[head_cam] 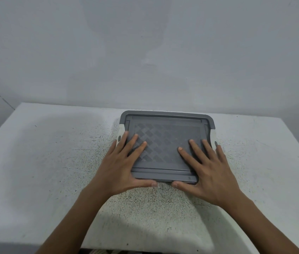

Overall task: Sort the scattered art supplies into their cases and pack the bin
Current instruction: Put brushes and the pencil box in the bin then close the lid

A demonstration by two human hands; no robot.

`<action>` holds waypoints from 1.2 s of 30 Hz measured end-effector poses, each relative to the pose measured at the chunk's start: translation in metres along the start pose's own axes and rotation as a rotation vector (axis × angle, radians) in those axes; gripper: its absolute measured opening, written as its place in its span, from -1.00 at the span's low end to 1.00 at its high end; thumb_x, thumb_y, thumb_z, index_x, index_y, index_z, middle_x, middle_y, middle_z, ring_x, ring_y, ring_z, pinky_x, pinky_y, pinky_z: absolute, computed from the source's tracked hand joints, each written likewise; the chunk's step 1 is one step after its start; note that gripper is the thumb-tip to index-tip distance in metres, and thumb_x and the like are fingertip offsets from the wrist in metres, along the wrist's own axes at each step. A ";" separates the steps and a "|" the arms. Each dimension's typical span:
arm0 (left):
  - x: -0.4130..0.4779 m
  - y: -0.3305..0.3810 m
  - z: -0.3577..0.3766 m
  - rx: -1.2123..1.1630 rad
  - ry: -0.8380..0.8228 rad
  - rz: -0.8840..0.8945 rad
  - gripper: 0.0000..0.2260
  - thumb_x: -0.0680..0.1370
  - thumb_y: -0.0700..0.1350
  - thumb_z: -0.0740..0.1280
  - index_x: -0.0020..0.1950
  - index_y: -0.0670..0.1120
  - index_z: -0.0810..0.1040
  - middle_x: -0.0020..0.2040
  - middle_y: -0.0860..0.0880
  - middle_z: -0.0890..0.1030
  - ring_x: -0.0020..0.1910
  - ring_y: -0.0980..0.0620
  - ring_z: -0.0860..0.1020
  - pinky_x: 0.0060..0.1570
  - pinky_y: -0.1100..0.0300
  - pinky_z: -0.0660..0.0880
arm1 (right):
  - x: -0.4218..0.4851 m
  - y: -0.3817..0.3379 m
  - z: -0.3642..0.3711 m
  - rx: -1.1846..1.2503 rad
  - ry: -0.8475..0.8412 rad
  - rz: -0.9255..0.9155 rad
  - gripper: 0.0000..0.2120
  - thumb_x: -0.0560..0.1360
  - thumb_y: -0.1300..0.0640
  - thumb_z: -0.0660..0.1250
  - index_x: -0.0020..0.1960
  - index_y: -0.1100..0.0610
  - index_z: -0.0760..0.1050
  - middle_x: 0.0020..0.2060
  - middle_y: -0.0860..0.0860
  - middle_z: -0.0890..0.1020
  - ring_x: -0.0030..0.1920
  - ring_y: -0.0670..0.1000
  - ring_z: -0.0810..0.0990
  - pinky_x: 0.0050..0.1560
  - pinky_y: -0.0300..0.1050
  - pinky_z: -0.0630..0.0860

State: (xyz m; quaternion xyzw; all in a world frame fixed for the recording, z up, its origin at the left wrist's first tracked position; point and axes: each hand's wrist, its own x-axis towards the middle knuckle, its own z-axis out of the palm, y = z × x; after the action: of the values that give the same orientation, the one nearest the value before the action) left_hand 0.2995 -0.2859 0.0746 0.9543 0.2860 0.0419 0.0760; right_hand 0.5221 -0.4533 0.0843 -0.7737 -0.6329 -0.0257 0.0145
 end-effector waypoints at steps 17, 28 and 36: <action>0.092 -0.032 -0.003 -0.032 0.072 -0.010 0.03 0.24 0.65 0.06 0.59 0.12 0.12 0.61 0.04 0.06 0.59 0.03 -0.10 0.46 0.03 -0.18 | 0.084 0.039 0.002 0.028 0.059 0.079 -0.03 0.30 -0.67 -0.19 0.53 -0.17 0.22 0.52 0.04 0.30 0.51 0.21 0.22 0.50 0.29 0.07; 0.133 -0.041 -0.010 -0.070 -0.017 -0.075 0.01 0.25 0.63 0.14 0.59 0.19 0.05 0.61 0.11 -0.03 0.58 0.10 -0.17 0.53 -0.02 -0.15 | 0.120 0.058 0.004 0.050 0.095 0.083 -0.04 0.26 -0.69 -0.13 0.50 -0.20 0.24 0.51 0.00 0.31 0.51 0.17 0.22 0.51 0.26 0.04; 0.150 -0.046 -0.007 -0.058 0.022 -0.057 0.02 0.24 0.65 0.12 0.59 0.15 0.09 0.62 0.07 0.00 0.59 0.07 -0.12 0.55 -0.09 -0.10 | 0.137 0.071 0.005 0.073 0.102 0.083 -0.03 0.24 -0.70 -0.11 0.49 -0.22 0.25 0.51 -0.04 0.30 0.52 0.13 0.21 0.52 0.24 0.04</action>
State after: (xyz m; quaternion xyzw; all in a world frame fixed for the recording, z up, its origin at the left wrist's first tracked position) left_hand 0.3988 -0.1642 0.0797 0.9426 0.3128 0.0585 0.1017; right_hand 0.6185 -0.3335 0.0884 -0.7960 -0.5992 -0.0414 0.0758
